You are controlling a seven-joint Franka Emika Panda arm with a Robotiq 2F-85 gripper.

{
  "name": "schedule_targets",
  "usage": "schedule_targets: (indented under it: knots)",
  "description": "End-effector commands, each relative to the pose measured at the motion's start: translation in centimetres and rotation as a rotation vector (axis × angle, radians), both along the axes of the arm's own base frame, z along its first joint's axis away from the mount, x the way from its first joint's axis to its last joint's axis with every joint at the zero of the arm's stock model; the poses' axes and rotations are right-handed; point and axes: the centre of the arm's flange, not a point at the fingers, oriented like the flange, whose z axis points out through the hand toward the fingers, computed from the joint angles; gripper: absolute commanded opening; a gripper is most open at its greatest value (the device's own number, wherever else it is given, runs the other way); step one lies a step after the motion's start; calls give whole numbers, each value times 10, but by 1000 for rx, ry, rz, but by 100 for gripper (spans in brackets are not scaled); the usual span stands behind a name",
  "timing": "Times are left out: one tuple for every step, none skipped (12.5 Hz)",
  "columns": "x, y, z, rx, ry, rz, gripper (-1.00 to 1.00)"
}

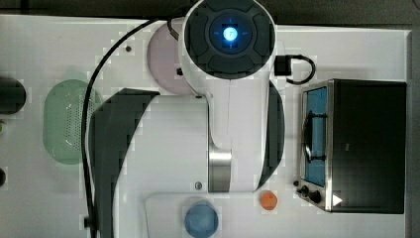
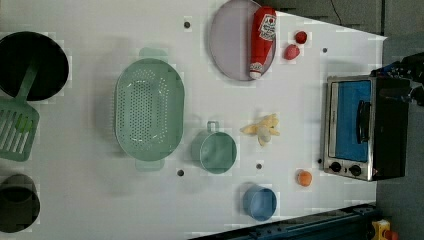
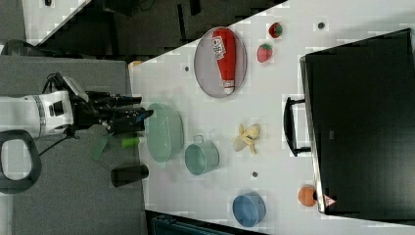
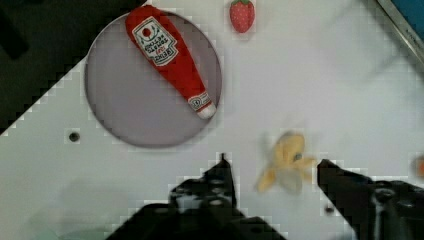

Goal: Pick banana from table and place on oven.

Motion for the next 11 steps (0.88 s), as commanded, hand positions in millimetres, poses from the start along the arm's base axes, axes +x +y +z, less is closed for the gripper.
schedule_targets:
  knots:
    - [-159, -32, 32, 2, 47, -242, 59]
    - [-160, -32, 32, 2, 48, -243, 81]
    - [-159, -33, 31, 2, 49, -243, 100]
    - [-159, -32, 30, 2, 51, -242, 100]
    - [-157, -32, 26, 1, 57, -243, 100]
    - [-154, -32, 18, 0, 62, -242, 100]
    - [-148, -32, 6, -1, 66, -242, 100]
    - [-142, -32, -10, -2, 66, -242, 100]
    - [-136, -31, -29, -3, 65, -240, 100]
    - [-130, -30, -50, -5, 65, -238, 100]
    - [-125, -28, -74, -7, 65, -234, 100]
